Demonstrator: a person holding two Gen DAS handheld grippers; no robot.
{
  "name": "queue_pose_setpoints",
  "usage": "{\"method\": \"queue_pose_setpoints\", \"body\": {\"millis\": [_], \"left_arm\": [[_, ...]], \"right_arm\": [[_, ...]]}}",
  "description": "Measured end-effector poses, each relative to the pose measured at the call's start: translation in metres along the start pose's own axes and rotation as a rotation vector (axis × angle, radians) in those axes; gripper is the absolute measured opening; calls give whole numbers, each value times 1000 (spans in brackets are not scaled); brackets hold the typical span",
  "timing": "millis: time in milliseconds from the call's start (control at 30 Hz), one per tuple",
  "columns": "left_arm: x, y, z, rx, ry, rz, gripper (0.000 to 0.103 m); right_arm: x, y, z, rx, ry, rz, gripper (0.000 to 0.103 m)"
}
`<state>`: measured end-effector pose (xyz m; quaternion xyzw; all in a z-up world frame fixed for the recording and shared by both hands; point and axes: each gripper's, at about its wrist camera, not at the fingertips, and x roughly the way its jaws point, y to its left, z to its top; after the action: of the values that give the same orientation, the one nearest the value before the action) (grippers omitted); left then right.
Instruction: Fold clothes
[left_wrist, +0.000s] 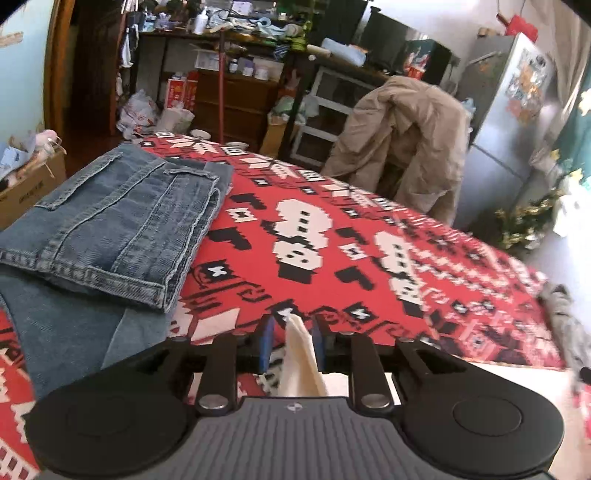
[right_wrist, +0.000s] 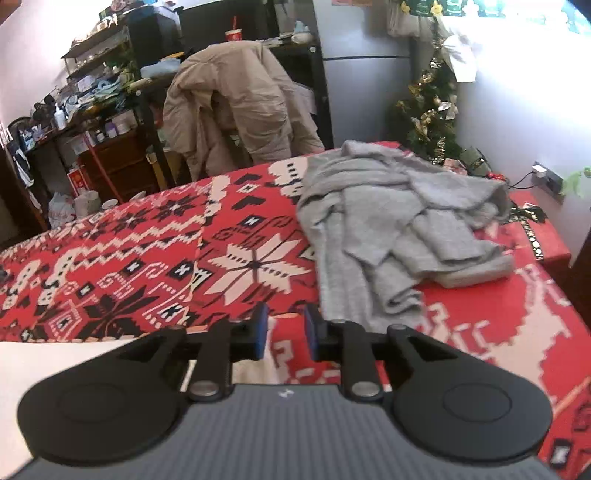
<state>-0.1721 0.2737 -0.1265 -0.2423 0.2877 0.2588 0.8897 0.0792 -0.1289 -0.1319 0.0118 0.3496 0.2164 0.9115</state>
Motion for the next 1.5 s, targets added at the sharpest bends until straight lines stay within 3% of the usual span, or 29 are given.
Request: {"method": "queue_pose_setpoints", "body": {"millis": [167,267,367,567,633,867,1100,1233,1367,1400,1500], "left_arm": [[-43,-28,-23,147,56,-109,22],[-60,-41,-49,122,144,-174,29],[-74,-50,-74,85,212,-212,32],[-89,-48,-102,83,215,-147,28],[-91,-56,-106,137,213,-156,27],[-97,-83,-122,330,203,-186,30],[-99,-118,-143,798,120,-98,30],[-104,-123,-154,1146,52,-79,37],[-104,-121,-170,1406,29,-93,36],[-104,-121,-174,1466,24,-96,36],[-99,-117,-175,1487,40,-90,37]], "right_arm": [[-55,14,-15,-159,45,125,23],[-84,29,-35,-235,105,195,23],[-105,39,-58,-205,171,256,24],[-131,47,-98,-212,190,186,25],[-137,46,-107,-241,194,148,25],[-153,67,-118,-373,184,187,24],[-147,109,-124,-648,157,198,24],[-147,125,-129,-872,128,202,26],[-150,134,-134,-1111,95,213,27],[-150,136,-136,-1145,88,220,27],[-151,143,-139,-1215,70,239,24]]}}
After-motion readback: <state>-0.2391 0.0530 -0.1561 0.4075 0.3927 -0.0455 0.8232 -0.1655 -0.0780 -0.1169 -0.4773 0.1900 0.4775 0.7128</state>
